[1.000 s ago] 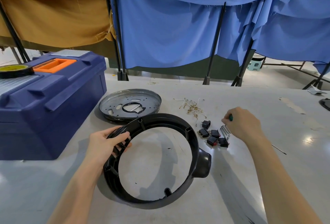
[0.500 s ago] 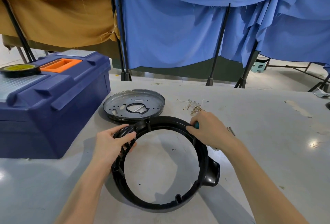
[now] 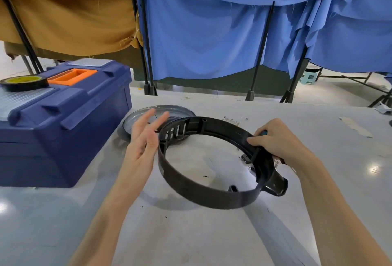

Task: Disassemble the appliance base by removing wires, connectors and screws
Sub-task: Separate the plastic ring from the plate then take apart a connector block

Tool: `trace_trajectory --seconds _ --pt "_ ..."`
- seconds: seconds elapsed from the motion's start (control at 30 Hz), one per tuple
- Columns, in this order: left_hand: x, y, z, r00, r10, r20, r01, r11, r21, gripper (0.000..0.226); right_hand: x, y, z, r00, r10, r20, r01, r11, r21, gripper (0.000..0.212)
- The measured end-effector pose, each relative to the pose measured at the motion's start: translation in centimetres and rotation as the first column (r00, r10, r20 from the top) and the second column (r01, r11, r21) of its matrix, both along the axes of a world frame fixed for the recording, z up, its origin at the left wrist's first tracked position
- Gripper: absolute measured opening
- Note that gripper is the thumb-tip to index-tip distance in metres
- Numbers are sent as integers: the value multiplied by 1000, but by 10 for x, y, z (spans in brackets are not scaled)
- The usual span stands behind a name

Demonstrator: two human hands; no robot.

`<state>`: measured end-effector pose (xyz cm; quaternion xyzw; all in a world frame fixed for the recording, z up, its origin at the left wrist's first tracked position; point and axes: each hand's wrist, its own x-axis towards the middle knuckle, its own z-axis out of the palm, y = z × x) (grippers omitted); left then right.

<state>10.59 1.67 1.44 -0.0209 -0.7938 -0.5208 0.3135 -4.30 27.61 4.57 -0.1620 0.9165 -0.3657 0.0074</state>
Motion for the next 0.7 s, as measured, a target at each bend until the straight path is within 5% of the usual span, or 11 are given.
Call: trace_trajectory --seconds 0.27,0.4,0.5,0.7 --pt "6 38 29 980 -187 62 195 871 -450 56 -7 18 -3 967 -69 245 98 989 -107 35" --pt "2 51 32 995 -38 89 57 973 -224 46 -3 13 -3 951 -6 310 83 968 -235 32" --pt "0 50 40 1000 15 1 -15 997 -72 57 0 9 1 970 26 240 60 937 -345 40" --pt "-10 38 52 994 106 26 -107 904 414 72 7 4 3 987 124 100 -72 908 -413 44"
